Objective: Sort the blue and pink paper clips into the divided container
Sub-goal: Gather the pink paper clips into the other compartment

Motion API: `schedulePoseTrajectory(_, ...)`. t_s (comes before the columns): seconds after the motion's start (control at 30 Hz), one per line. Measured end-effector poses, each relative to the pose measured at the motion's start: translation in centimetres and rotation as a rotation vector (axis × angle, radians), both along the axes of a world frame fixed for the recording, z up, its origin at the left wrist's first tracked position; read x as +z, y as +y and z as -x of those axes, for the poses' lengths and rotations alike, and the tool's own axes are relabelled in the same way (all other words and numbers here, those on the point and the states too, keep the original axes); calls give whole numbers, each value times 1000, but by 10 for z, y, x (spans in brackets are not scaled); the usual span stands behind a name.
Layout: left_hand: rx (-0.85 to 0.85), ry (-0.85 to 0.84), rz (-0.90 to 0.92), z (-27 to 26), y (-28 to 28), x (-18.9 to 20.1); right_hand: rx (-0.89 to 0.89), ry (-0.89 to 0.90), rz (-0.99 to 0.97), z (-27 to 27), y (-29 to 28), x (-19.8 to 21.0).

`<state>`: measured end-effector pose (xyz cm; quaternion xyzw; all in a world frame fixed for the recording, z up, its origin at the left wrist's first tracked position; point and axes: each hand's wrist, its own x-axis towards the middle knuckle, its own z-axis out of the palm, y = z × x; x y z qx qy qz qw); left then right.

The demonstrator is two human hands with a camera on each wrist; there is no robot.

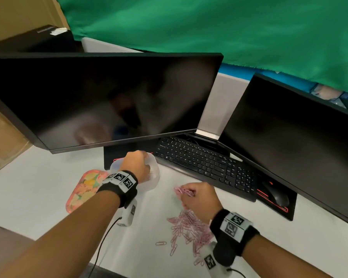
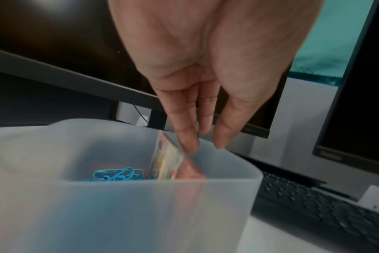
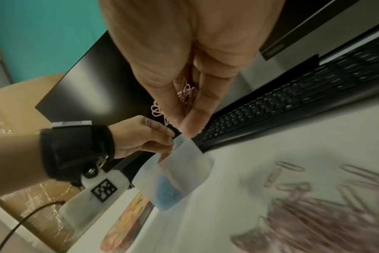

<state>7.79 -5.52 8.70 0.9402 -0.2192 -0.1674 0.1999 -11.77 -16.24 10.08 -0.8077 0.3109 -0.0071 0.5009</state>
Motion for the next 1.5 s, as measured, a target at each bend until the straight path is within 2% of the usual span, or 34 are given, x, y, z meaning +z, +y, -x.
schedulePoseTrajectory(0.1,66,-5,111,8,18,5,31,-49,11,-35,5,8)
schedulePoseTrajectory(0.2,37,-3,219,20,44,-3,31,-86,19,-76,8,12)
schedulePoseTrajectory(0.43,-31,0,233,47,98,-30,25,15,-2,-144,18,-8)
schedulePoseTrajectory(0.6,-75,42,194,53,113,-46,16,150,92,-160,22,-32)
schedulePoseTrajectory(0.73,-86,92,168,58,112,-52,2,190,158,-160,20,-34)
schedulePoseTrajectory(0.87,-155,175,163,66,101,-53,45,44,181,-143,12,-18)
schedulePoseTrajectory(0.97,-324,208,75,73,90,-59,47,7,269,-104,-9,-15)
schedulePoseTrajectory(1.07,-445,238,-60,81,81,-67,152,209,395,-47,-36,-39)
schedulePoseTrajectory(1.17,-546,243,-139,87,69,-75,171,462,402,12,-46,-78)
schedulePoseTrajectory(1.27,-662,203,-185,93,48,-79,217,570,375,46,-35,-102)
schedulePoseTrajectory(1.37,-770,147,-214,100,20,-83,400,487,436,63,-15,-109)
schedulePoseTrajectory(1.5,-903,62,-231,109,-13,-89,543,336,362,82,5,-107)
